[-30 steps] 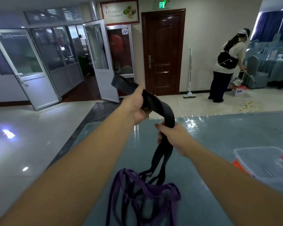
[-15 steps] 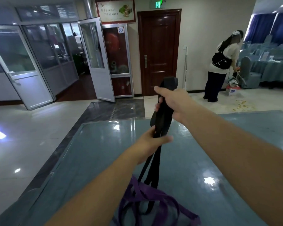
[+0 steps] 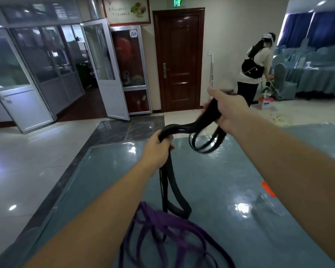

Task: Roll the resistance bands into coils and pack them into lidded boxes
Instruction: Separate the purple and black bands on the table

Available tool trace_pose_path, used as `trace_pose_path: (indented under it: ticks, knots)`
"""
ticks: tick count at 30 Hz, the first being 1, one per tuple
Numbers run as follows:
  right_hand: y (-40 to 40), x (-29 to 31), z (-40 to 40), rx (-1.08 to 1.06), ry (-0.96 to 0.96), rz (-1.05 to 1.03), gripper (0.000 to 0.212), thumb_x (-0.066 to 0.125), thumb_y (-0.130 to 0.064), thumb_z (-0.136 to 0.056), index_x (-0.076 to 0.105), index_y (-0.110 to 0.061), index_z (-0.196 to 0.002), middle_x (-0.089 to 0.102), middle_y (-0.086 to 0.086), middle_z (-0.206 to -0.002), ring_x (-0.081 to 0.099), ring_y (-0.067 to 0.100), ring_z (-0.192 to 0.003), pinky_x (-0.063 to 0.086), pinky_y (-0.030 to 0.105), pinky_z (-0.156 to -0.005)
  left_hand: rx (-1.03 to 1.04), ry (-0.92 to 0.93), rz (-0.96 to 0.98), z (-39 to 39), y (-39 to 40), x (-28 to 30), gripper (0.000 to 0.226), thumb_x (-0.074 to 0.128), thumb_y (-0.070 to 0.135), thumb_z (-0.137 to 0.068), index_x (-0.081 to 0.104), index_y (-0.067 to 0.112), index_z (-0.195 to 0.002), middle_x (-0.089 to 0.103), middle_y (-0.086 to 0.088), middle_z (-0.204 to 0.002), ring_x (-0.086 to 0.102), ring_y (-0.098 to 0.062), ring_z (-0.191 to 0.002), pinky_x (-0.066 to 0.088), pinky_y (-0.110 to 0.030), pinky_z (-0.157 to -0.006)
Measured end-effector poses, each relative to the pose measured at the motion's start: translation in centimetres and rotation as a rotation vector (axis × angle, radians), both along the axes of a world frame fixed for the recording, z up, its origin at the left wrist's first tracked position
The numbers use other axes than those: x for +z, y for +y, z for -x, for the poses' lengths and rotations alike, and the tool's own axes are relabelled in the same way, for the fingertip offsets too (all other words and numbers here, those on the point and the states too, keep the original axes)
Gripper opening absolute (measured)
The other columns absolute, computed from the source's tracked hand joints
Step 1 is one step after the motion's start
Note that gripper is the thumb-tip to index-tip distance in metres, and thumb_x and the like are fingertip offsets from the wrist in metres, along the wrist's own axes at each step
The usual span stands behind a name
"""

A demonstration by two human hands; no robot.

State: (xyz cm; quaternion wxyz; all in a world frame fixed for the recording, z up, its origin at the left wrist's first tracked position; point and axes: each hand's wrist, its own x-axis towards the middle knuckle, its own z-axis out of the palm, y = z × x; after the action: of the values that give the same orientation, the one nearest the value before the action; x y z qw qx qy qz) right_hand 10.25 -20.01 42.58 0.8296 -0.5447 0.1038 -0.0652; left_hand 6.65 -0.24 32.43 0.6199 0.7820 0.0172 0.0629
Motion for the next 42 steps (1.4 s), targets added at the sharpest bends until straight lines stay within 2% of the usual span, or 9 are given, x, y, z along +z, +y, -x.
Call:
trace_pose_path:
  ticks: [7, 11, 16, 20, 23, 26, 29, 37, 42]
  knots:
    - [-2.3, -6.8, 1.6, 0.007, 0.304, 0.005, 0.037, 0.065, -0.039, -0.101, 0.057, -0.007, -0.117, 0.072, 0.017, -0.105, 0.077, 0.032, -0.093, 0.064, 0.048, -0.087, -0.027, -0.240, -0.261, -0.8, -1.3, 6.2, 0.016, 0.048, 0.017, -0.107, 0.062, 0.023, -0.110, 0.068, -0.006, -0.090, 0.061, -0.013, -0.073, 0.046, -0.029, -0.066]
    - [-2.8, -9.1, 3.6, 0.119, 0.412, -0.049, 0.062, 0.041, -0.063, -0.104, 0.053, -0.009, -0.132, 0.076, 0.021, -0.106, 0.077, 0.040, -0.091, 0.063, 0.047, -0.076, -0.078, -0.381, -0.458, -0.9, -3.4, 9.2, 0.011, 0.052, 0.016, -0.106, 0.059, 0.024, -0.108, 0.062, 0.002, -0.086, 0.057, -0.012, -0.070, 0.047, -0.029, -0.062]
    - [-4.5, -11.1, 5.8, 0.251, 0.534, 0.126, 0.096, 0.020, -0.081, -0.096, 0.064, 0.003, -0.113, 0.078, 0.016, -0.083, 0.076, 0.030, -0.080, 0.057, 0.036, -0.067, -0.083, -0.390, -0.496, -1.4, -5.1, 10.2, 0.010, 0.052, 0.012, -0.105, 0.059, 0.019, -0.108, 0.060, 0.001, -0.085, 0.054, -0.011, -0.068, 0.044, -0.026, -0.059]
    - [-5.5, -11.8, 7.2, 0.145, 0.451, 0.406, 0.058, 0.045, -0.060, -0.103, 0.058, -0.007, -0.085, 0.050, 0.002, -0.053, 0.048, 0.019, -0.049, 0.040, 0.029, -0.052, -0.081, -0.389, -0.537, -1.6, -6.2, 10.2, 0.011, 0.056, 0.013, -0.104, 0.061, 0.021, -0.110, 0.062, 0.002, -0.096, 0.059, -0.012, -0.078, 0.049, -0.028, -0.066]
    - [-5.0, -11.2, 7.3, 0.035, 0.108, 0.488, 0.041, 0.069, -0.044, -0.096, 0.058, -0.007, -0.108, 0.063, 0.000, -0.085, 0.062, 0.018, -0.073, 0.056, 0.040, -0.072, -0.101, -0.354, -0.542, -1.5, -7.2, 10.0, 0.013, 0.059, 0.016, -0.102, 0.064, 0.022, -0.112, 0.063, 0.005, -0.098, 0.060, -0.012, -0.080, 0.050, -0.029, -0.069]
    - [-3.3, -10.2, 7.5, 0.176, -0.070, 0.663, 0.082, 0.083, -0.049, -0.082, 0.040, -0.027, -0.148, 0.054, -0.013, -0.133, 0.054, 0.011, -0.121, 0.048, 0.037, -0.104, -0.144, -0.342, -0.559, -1.0, -8.3, 9.9, 0.013, 0.063, 0.018, -0.099, 0.068, 0.025, -0.110, 0.062, 0.013, -0.091, 0.060, -0.008, -0.081, 0.048, -0.026, -0.069]
    - [-1.8, -10.6, 6.9, 0.246, -0.120, 0.677, 0.108, 0.091, -0.053, -0.071, 0.026, -0.036, -0.156, 0.047, -0.014, -0.143, 0.044, 0.011, -0.133, 0.039, 0.033, -0.105, -0.176, -0.341, -0.564, -0.3, -9.4, 10.2, 0.016, 0.065, 0.018, -0.098, 0.070, 0.023, -0.112, 0.064, 0.013, -0.090, 0.060, -0.005, -0.076, 0.047, -0.024, -0.067]
    - [-1.0, -15.1, 6.4, 0.267, -0.235, 0.494, 0.081, 0.095, -0.036, -0.073, 0.042, -0.062, -0.128, 0.061, -0.026, -0.129, 0.058, -0.009, -0.119, 0.049, 0.017, -0.091, -0.178, -0.251, -0.256, 1.4, -11.0, 12.4, 0.020, 0.068, 0.010, -0.095, 0.075, 0.027, -0.103, 0.073, 0.002, -0.099, 0.075, -0.025, -0.093, 0.063, -0.046, -0.088]
    - [-2.1, -17.5, 6.0, 0.242, -0.196, 0.521, 0.056, 0.090, -0.026, -0.077, 0.058, -0.040, -0.121, 0.071, -0.013, -0.110, 0.070, -0.001, -0.099, 0.056, 0.020, -0.082, -0.183, -0.194, -0.121, 1.7, -11.9, 12.8, 0.023, 0.066, 0.003, -0.096, 0.074, 0.022, -0.106, 0.070, 0.002, -0.105, 0.074, -0.024, -0.096, 0.065, -0.039, -0.086]
